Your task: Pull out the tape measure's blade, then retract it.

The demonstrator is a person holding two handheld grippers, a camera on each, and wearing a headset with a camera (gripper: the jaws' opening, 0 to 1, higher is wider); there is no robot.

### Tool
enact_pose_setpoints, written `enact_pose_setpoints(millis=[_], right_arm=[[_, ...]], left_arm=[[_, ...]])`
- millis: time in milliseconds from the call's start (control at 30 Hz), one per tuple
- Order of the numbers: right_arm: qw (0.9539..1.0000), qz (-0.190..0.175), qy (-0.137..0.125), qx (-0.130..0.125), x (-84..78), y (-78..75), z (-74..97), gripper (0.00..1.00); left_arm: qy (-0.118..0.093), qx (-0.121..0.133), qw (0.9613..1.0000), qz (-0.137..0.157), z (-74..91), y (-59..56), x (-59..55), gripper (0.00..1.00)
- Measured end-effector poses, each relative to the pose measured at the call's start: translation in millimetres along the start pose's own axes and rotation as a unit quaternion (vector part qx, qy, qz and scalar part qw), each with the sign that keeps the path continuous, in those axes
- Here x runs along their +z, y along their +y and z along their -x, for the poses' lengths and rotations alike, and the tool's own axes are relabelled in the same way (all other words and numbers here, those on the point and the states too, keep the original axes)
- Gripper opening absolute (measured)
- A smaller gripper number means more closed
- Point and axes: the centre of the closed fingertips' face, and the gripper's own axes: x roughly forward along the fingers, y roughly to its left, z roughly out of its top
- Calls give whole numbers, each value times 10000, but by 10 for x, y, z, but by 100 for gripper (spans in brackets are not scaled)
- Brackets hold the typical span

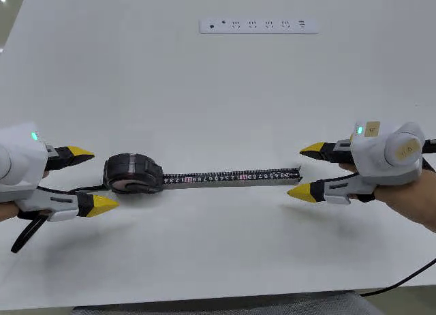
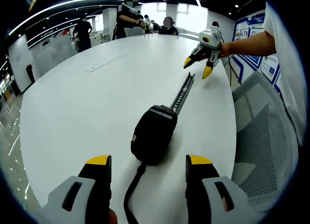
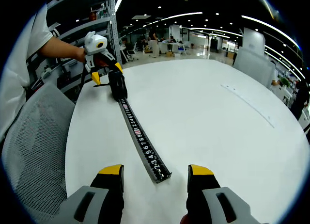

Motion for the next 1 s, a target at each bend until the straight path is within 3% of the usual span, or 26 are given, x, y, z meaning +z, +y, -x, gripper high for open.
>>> enact_pose_setpoints(millis=[100, 500, 1000], right_arm=[[9996, -240, -125, -67, 22, 21, 35, 54], [9986, -427, -120, -281, -39, 139, 142, 67], [9967, -554, -198, -552, -44, 309, 288, 78]], left_arm=[[-48, 61, 9999, 97, 40, -28, -22, 60], [-313, 352, 9978, 459, 139, -132, -24, 68], [-585, 759, 9911, 921, 291, -241, -117, 77]])
